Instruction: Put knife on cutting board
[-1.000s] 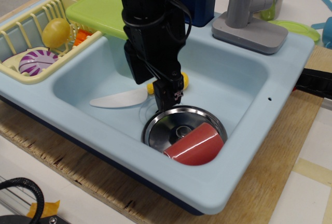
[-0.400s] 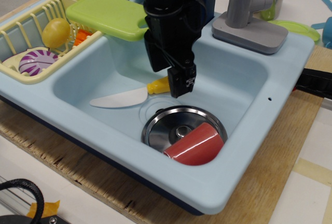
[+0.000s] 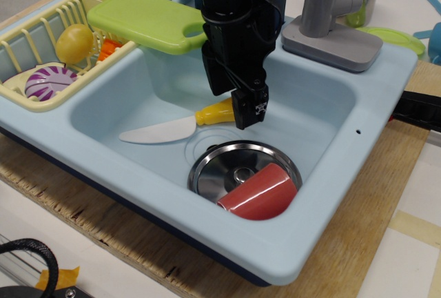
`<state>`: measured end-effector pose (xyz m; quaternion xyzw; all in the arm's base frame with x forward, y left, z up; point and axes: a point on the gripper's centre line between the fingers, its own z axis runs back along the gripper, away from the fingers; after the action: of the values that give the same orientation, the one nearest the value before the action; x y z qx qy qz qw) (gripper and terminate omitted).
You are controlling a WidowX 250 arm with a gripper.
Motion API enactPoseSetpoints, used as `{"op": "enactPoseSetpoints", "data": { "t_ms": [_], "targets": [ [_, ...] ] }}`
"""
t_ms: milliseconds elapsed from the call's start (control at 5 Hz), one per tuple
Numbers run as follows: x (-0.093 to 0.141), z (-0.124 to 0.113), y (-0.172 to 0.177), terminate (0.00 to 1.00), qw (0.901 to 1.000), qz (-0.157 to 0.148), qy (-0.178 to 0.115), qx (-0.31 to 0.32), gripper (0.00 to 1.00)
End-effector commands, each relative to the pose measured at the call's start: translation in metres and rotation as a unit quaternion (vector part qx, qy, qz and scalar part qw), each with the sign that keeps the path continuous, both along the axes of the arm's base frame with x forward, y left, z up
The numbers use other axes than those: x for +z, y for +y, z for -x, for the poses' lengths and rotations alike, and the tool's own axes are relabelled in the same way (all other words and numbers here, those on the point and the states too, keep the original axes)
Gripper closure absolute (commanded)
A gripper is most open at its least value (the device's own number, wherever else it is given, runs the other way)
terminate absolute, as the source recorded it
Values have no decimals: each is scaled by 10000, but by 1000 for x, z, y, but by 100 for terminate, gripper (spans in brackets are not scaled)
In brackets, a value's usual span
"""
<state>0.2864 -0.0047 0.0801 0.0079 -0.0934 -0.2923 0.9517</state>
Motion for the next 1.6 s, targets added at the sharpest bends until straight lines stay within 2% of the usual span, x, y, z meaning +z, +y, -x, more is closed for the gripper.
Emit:
{"op": "enactPoseSetpoints", "data": {
  "t_ms": [0, 200, 400, 800, 1000, 1200, 1400],
  "targets": [
    [-1, -8, 7, 0, 9998, 75, -176, 9, 0],
    [-6, -6, 8, 0, 9998, 101, -171, 94, 0],
    [-8, -3, 8, 0, 9996, 87, -176, 191, 100],
    [-7, 0, 3, 0, 9996, 109, -215, 161, 100],
    [5, -2, -1, 0, 9997, 9, -230, 106, 100],
    [27, -2, -11, 0, 9995, -76, -293, -6, 100],
    [48, -3, -20, 0, 9992, -190, -232, -283, 100]
  ]
}}
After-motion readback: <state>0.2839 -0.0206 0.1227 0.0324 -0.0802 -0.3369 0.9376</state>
